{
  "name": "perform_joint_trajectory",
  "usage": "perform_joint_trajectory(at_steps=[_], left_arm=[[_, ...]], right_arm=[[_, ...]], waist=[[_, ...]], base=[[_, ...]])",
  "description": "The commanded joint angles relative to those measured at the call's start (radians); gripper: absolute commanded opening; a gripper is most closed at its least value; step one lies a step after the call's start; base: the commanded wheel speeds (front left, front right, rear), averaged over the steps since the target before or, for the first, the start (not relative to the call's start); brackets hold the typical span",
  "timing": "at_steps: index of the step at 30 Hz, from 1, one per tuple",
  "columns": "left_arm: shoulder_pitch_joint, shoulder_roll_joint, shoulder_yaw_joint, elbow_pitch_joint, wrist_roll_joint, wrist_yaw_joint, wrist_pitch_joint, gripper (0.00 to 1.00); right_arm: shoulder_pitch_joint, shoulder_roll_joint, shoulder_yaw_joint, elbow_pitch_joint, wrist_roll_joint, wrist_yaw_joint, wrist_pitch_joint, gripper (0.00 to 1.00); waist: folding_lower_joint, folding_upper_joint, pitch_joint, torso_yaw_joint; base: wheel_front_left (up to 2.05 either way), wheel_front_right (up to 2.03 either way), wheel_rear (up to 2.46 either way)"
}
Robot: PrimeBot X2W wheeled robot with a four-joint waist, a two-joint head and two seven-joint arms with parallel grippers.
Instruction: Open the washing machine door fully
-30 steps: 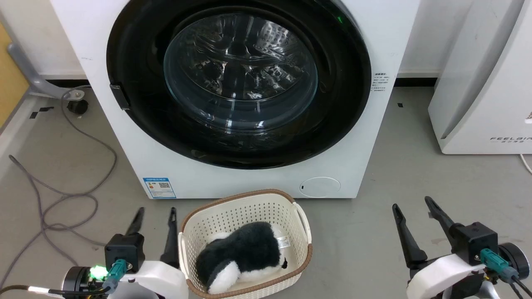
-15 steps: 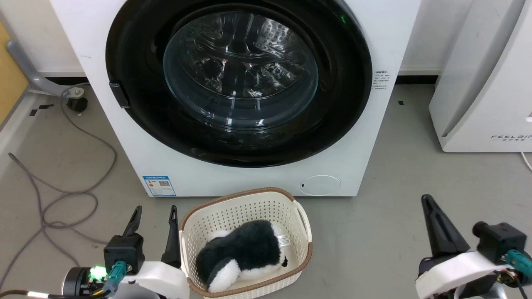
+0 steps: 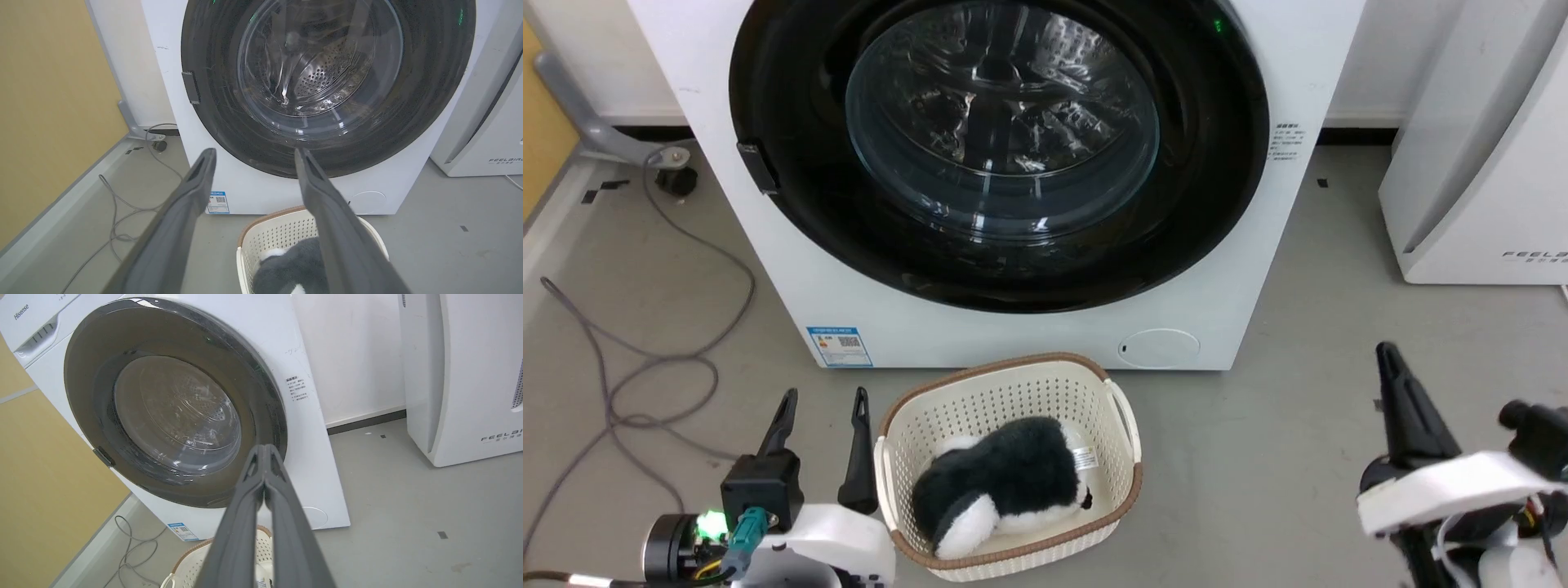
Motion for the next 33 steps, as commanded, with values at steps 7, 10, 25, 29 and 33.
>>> perform_joint_trajectory(at_steps=[7, 10, 25, 29, 33], left_arm=[[-0.040, 0.000, 0.004, -0.007, 0.004, 0.007, -0.022, 1.00], [-0.052, 0.000, 0.003, -0.011, 0.004, 0.009, -0.029, 1.00], [-0.110, 0.001, -0.008, -0.031, -0.013, 0.032, -0.060, 1.00], [-0.122, 0.001, -0.015, -0.040, -0.020, 0.040, -0.068, 1.00], [-0.134, 0.001, -0.017, -0.044, -0.029, 0.048, -0.077, 1.00]], right_arm=[[-0.113, -0.039, -0.039, 0.072, 0.136, 0.000, 0.001, 0.00], [-0.160, -0.052, -0.052, 0.104, 0.184, 0.000, 0.004, 0.00], [-0.451, -0.137, -0.082, 0.304, 0.397, 0.000, -0.004, 0.00], [-0.529, -0.162, -0.068, 0.358, 0.429, 0.000, -0.005, 0.00], [-0.610, -0.185, -0.060, 0.419, 0.465, 0.001, -0.013, 0.00]], waist=[[0.0000, 0.0000, 0.037, 0.013], [0.0000, 0.0000, 0.054, 0.017], [0.0000, 0.0000, 0.157, 0.062], [0.0000, 0.0000, 0.182, 0.080], [0.0000, 0.0000, 0.207, 0.097]], base=[[0.00, 0.00, 0.00], [0.00, 0.00, 0.00], [0.00, 0.00, 0.00], [0.00, 0.00, 0.00], [0.00, 0.00, 0.00]])
